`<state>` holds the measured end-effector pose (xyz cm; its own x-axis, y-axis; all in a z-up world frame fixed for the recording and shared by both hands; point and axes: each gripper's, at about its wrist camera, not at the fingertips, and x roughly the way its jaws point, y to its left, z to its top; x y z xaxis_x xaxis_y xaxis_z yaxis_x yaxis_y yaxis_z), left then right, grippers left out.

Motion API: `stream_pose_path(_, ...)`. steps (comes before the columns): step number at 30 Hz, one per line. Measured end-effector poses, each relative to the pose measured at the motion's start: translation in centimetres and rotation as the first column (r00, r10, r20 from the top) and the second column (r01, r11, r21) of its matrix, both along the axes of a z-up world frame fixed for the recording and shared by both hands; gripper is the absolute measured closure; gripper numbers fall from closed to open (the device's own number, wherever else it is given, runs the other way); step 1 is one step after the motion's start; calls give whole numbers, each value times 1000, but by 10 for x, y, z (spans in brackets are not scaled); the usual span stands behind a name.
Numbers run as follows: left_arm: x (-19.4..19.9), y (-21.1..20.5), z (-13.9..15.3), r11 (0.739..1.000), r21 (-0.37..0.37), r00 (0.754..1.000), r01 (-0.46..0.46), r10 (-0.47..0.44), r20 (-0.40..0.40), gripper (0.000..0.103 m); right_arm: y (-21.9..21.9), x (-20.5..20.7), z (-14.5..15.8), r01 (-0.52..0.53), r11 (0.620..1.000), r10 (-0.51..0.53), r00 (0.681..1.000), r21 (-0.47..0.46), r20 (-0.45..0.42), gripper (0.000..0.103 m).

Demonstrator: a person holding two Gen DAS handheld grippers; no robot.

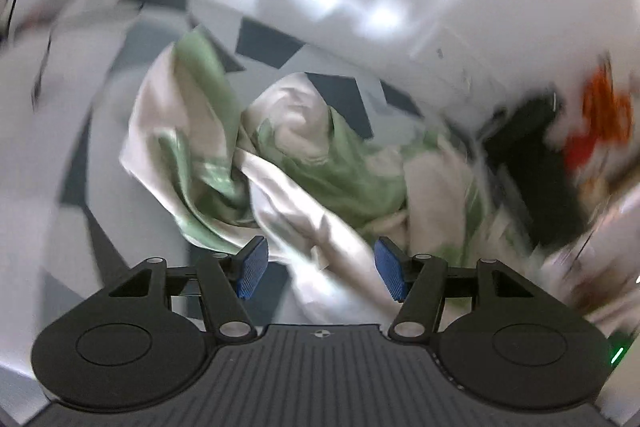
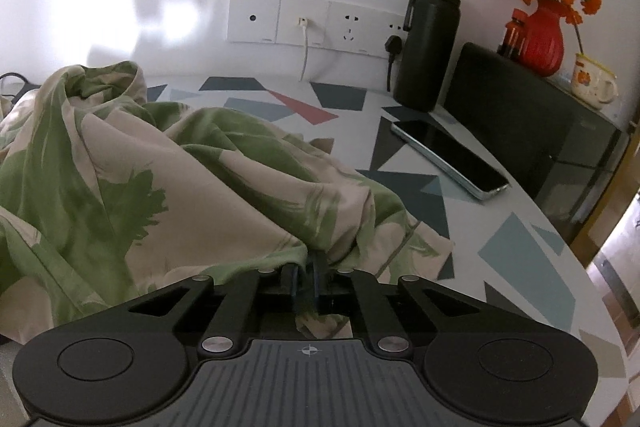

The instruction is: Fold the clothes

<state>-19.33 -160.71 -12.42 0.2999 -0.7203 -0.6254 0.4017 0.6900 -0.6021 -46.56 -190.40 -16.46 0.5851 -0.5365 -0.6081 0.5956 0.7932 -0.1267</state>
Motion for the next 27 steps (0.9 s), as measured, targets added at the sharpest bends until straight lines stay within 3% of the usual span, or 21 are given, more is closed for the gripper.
stream_pose_path(3,10,-4,-7,997,-71,997,-43,39,-62,43,5,3,0,-24,999,24,1000,-34,-10,84)
stream_pose_path(8,26,-24,-14,997,18,995,-69,70,-77,43,20,9,1,-73,987,68,997,-143,-40,64)
stream_pose_path(11,27,-21,-14,997,-12,994,-73,72,-77,45,33,6,0,-134,971,126,991,-196,-55,50)
stream_pose_path(12,27,-20,-15,998,-19,995,-68,66,-75,50,38,4,0,-161,966,151,986,-201,-63,50)
stream_pose_path(14,29,-21,-17,999,-1,996,-46,46,-75,75,43,5,-3,-190,962,178,981,-197,-78,50)
stream_pose_path(16,31,-21,-19,999,12,995,-38,39,-91,78,47,6,-6,-213,958,199,976,-192,-93,50)
stream_pose_path(19,29,-19,-20,999,10,995,-38,38,-91,95,43,9,-3,-229,963,220,972,-142,-76,60)
stream_pose_path(21,24,-17,-15,999,15,997,-47,48,-53,100,37,10,2,-230,968,225,973,-97,-52,99)
stream_pose_path(25,12,1,9,991,-110,996,-82,86,30,102,19,9,27,-147,987,151,986,-66,70,99)
stream_pose_path(27,6,11,35,986,-149,987,-82,101,129,103,11,5,44,-105,992,113,983,-66,144,99)
